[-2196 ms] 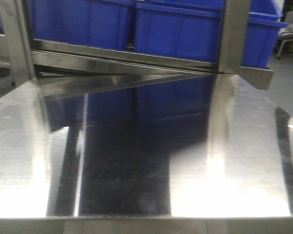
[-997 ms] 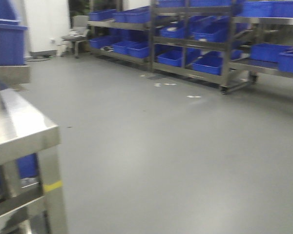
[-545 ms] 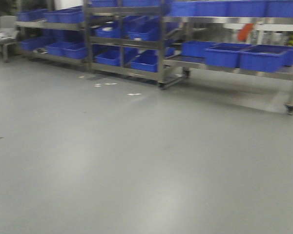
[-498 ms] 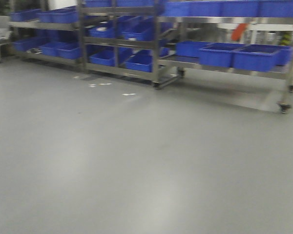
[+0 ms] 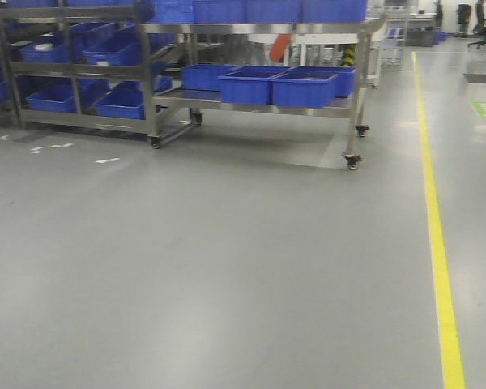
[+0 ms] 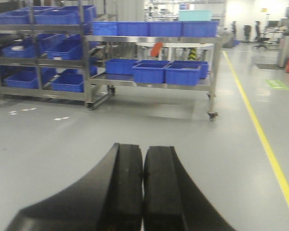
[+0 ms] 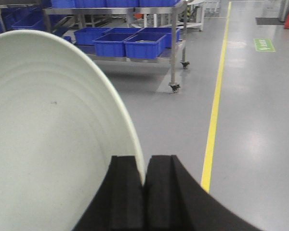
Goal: Place green plate on second shelf with right arm
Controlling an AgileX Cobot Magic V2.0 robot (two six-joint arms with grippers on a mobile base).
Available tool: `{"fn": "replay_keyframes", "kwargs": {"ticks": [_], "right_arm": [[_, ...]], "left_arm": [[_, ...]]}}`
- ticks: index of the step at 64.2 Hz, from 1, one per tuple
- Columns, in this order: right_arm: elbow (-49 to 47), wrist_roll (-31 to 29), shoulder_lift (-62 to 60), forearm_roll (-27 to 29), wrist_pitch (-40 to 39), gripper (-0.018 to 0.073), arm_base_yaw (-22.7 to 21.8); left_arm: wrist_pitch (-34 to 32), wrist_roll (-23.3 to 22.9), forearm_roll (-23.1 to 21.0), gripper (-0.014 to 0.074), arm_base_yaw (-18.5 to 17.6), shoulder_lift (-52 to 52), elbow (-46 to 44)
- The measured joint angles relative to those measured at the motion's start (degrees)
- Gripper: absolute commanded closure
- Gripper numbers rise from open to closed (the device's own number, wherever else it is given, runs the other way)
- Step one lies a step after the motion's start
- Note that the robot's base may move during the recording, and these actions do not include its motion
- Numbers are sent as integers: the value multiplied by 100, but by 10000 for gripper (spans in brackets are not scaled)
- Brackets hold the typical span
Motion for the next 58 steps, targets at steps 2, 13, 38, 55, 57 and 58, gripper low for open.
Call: {"fn": "replay_keyframes", "kwargs": {"ticks": [2, 13, 38, 55, 57, 58], "right_arm": [[0, 0, 0, 0, 0, 503, 0], [0, 0, 0, 0, 0, 503, 0], [0, 0, 0, 0, 0, 503, 0], [0, 0, 0, 0, 0, 503, 0], [0, 0, 0, 0, 0, 503, 0], [0, 0, 0, 0, 0, 503, 0]], "left_arm": [[0, 0, 0, 466, -35, 0, 0], [0, 0, 0, 466, -98, 0, 0], [0, 0, 0, 466, -98, 0, 0], [0, 0, 0, 466, -98, 0, 0], [0, 0, 0, 466, -98, 0, 0], [0, 0, 0, 466, -98, 0, 0]]}}
